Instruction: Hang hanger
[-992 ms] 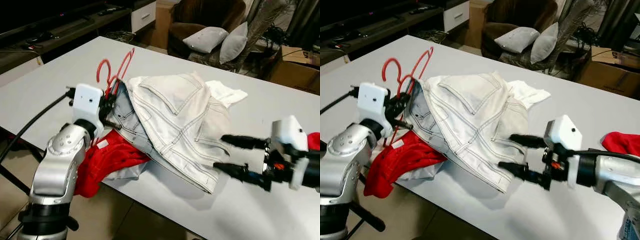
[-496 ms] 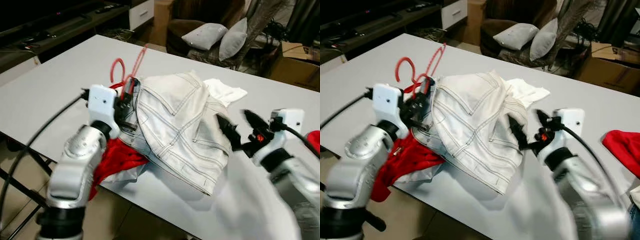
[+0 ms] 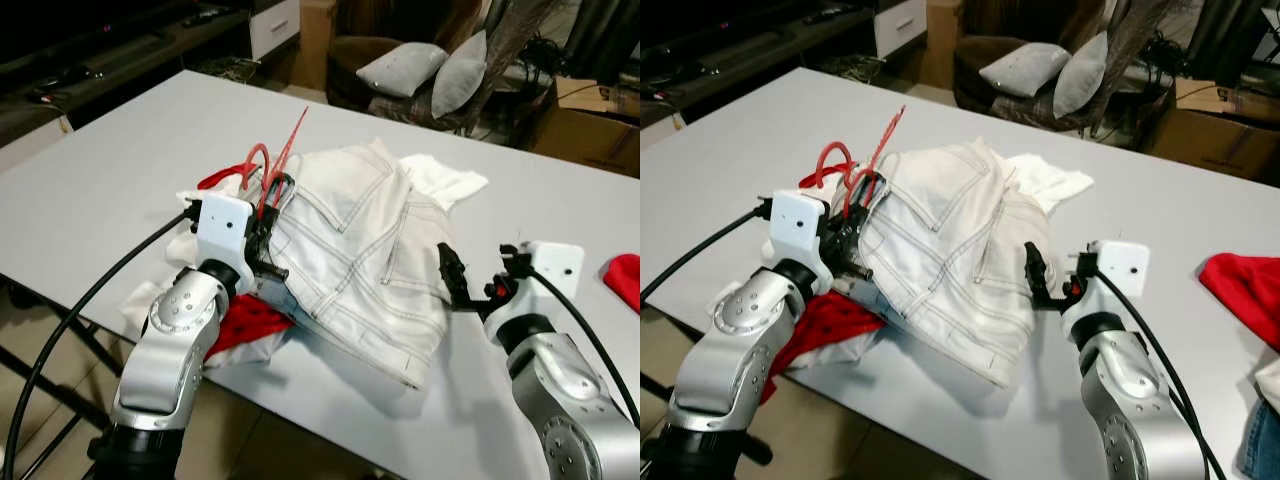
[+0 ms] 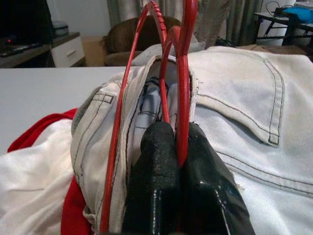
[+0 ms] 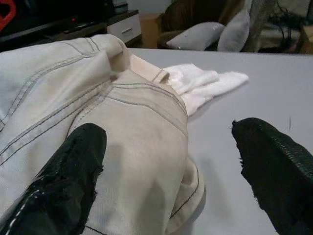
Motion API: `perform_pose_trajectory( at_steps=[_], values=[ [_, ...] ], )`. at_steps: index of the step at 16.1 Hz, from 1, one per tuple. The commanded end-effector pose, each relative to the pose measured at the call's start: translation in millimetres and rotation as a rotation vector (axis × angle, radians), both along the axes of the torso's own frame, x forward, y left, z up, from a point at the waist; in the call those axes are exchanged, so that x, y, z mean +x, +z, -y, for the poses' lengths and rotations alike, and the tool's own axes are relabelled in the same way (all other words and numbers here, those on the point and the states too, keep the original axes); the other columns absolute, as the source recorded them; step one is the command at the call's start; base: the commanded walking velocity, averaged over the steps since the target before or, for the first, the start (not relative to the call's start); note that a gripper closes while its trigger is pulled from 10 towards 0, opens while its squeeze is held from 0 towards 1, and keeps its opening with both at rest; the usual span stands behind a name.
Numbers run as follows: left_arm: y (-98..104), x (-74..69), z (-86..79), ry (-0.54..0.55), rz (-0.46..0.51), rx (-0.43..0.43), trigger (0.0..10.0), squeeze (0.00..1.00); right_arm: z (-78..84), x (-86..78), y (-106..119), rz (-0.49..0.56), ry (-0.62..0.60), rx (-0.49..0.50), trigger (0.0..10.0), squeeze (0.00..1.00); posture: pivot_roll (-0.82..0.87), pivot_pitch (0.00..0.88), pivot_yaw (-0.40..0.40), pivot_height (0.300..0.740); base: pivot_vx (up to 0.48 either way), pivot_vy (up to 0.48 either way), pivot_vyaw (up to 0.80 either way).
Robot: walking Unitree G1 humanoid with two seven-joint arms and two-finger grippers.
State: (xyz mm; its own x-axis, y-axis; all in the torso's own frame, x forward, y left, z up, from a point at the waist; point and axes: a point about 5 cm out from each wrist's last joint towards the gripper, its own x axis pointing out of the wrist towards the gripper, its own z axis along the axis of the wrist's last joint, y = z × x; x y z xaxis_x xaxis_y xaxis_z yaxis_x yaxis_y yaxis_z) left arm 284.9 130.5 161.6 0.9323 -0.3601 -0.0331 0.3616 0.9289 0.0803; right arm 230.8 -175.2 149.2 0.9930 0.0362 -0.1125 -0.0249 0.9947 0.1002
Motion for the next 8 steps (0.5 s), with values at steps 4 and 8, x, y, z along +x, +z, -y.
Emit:
perform_pose_trajectory(
  at_steps=[4,8],
  values=[
    [-14.4,-5.2,3.5,-0.026,-0.060,0.009,10.0,0.00,1.1,1.4,-6.4,-0.006,-0.020,-0.030,10.0,1.00,-0.06,0.014,-0.012,0.740,-0.270,0.000,0.00],
    [-11.8,-1.2,5.2,-0.033,-0.045,0.013,10.0,0.00,1.1,2.0,-4.6,-0.008,-0.006,-0.024,10.0,1.00,-0.08,0.008,-0.012,0.740,-0.270,0.000,-0.80]
  ],
)
